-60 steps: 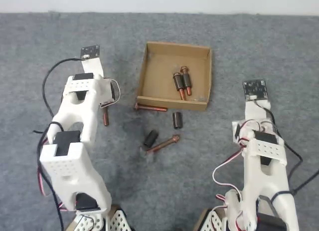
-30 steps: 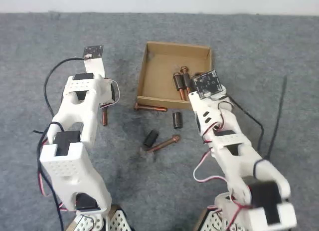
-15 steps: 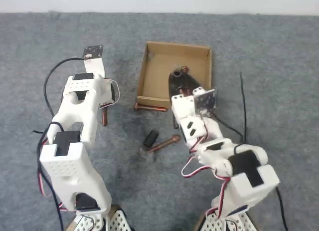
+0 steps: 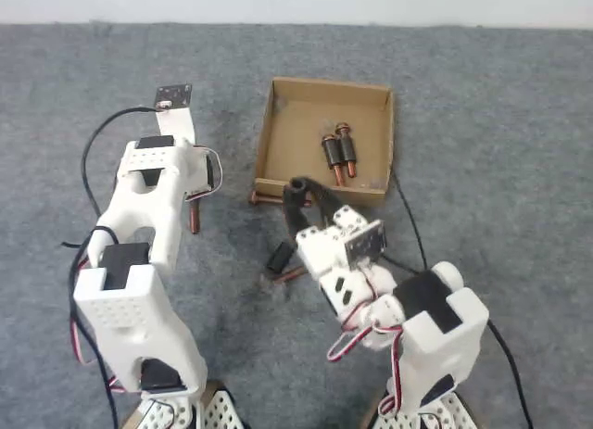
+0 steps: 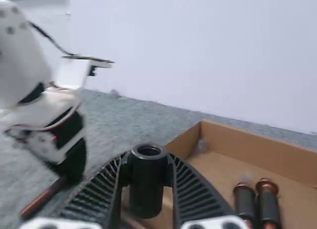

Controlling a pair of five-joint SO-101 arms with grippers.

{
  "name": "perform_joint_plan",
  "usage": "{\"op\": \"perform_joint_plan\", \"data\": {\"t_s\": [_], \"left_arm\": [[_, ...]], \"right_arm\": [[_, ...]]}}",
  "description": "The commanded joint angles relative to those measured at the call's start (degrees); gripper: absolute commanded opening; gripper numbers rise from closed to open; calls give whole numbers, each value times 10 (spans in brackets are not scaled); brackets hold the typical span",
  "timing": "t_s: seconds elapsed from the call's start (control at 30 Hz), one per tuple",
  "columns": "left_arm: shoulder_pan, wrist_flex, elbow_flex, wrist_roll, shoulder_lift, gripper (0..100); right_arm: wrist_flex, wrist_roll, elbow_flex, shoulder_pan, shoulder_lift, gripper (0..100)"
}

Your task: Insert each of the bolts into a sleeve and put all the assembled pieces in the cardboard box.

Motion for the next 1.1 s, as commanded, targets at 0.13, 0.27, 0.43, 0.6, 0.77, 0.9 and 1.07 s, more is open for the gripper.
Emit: {"op": "perform_joint_plan", "data": {"t_s": [0.13, 0.27, 0.43, 0.6, 0.77, 0.9, 1.07], "left_arm": [[2, -10, -3, -8, -41, 9], [2, -10, -3, -8, -41, 9], [2, -10, -3, -8, -41, 9], [2, -9, -2, -8, -41, 9], [0, -7, -2, -4, -44, 9], [2, -5, -4, 25, -70, 9], [2, -8, 15, 44, -162, 9]], "right_arm": [[-79, -4, 74, -34, -1, 10], [-97, -4, 102, -39, -1, 10], [-119, -4, 141, -54, -4, 10], [-118, -4, 141, -58, -1, 10], [-117, -4, 140, -58, 0, 9], [-116, -4, 140, -62, 0, 9], [-116, -4, 140, -63, 0, 9]]}}
